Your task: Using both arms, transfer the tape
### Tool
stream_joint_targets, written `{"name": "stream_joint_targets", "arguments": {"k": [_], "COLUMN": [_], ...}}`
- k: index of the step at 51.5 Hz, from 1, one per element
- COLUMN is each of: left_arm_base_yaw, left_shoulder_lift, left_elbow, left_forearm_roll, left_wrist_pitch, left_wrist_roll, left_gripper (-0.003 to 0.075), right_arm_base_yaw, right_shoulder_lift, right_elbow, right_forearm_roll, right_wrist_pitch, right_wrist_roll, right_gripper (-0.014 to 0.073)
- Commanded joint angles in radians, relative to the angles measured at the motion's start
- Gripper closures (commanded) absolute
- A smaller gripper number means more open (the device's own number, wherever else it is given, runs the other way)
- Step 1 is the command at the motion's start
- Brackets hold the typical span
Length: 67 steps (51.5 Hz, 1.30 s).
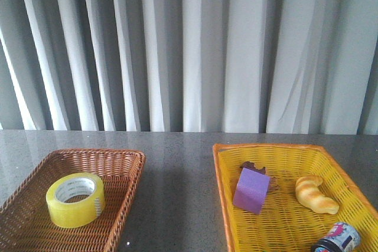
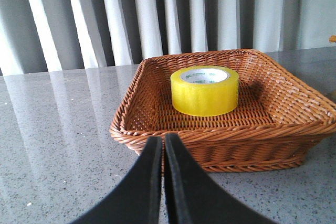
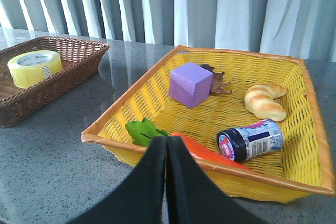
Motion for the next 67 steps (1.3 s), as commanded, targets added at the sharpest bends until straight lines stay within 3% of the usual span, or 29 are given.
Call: {"name": "stream_joint_targets", "arguments": {"k": [1,7,14,59,67], "left_arm_base_yaw": [-0.001,-0.001,-0.001,-0.001,-0.001], "left_shoulder_lift": [-0.006,-0.006,-0.006,-0.006,-0.006], "left_elbow": [-0.025,-0.025,-0.025,-0.025,-0.025], "left_forearm_roll": [0.125,0.250,0.248,0.248,0.248], "left_wrist_pitch": [-0.081,-0.079,-0.077,-0.078,-0.078], "left_wrist_roll": [-0.119,-0.290,-0.352,-0.355,-0.355], "left_gripper": [0.0726,0.0726,0.0726,0.0726,0.0726], "right_arm_base_yaw": [-0.005,-0.005,-0.005,-0.005,-0.026], "right_shoulder_lift": [0.020,0.020,0.020,0.020,0.009], "right_elbow": [-0.024,-0.024,-0.024,-0.023,0.064], "right_forearm_roll": [0.007,0.007,0.007,0.010,-0.109], "right_wrist_pitch": [-0.071,-0.071,-0.071,-0.071,-0.195], "right_wrist_roll": [-0.003,-0.003,-0.003,-0.004,0.020], "right_gripper": [0.0599,0.0599,0.0599,0.0599,0.0599]}}
